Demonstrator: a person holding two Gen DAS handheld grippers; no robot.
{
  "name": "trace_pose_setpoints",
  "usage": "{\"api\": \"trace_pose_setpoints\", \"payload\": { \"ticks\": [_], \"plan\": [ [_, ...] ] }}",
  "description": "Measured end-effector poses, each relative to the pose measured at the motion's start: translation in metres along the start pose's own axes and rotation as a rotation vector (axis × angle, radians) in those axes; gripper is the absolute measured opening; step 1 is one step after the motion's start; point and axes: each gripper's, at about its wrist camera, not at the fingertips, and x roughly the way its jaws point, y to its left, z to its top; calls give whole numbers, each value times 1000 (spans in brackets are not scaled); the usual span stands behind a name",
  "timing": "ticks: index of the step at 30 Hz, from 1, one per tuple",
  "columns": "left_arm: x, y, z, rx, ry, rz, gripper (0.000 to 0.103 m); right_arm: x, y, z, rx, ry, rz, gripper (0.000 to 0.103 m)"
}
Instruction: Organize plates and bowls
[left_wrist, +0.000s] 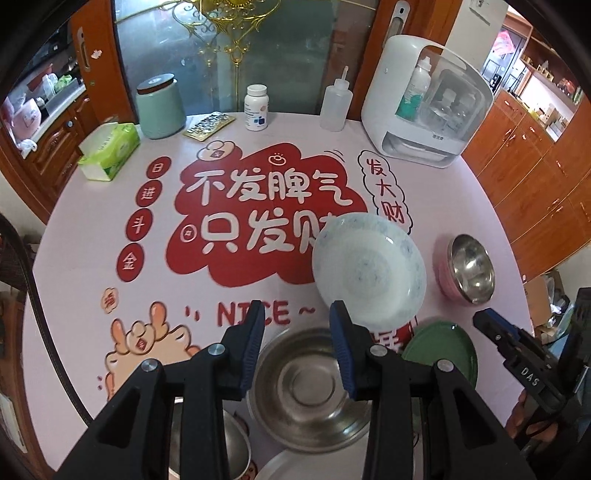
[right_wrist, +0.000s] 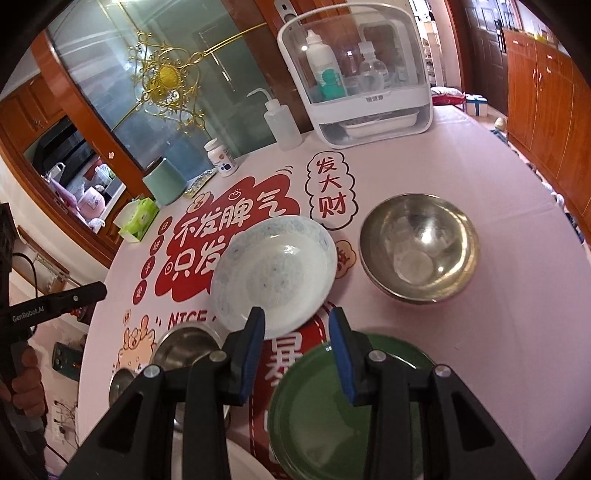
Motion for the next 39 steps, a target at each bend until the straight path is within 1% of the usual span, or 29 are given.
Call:
{"api": "trace_pose_setpoints", "payload": {
  "ticks": [4, 11, 16, 19, 27, 34, 35, 39],
  "plan": [
    [14, 0, 7, -7, -4, -28, 35, 16, -3, 2, 27, 19, 12, 36],
    [51, -1, 15, -17, 25, -82, 35, 45, -12, 2, 53, 67, 25, 36],
    [81, -5, 14, -13, 49, -111, 35, 62, -22, -4, 96, 85, 88, 36],
    [97, -8, 13, -3, 65, -119, 35, 70, -27, -6, 121, 75, 112, 36],
    [135, -11, 12, -10, 121, -126, 35, 86, -34, -7, 148, 66, 113, 36],
    [155, -6, 11, -30, 148, -132, 35, 94, -31, -8, 101, 45, 106, 36],
    [157, -6, 11, -32, 151, -134, 35, 95, -31, -8, 99, 43, 108, 35],
    [164, -7, 11, -38, 159, -143, 35, 99, -32, -8, 95, 41, 100, 28]
  ]
}}
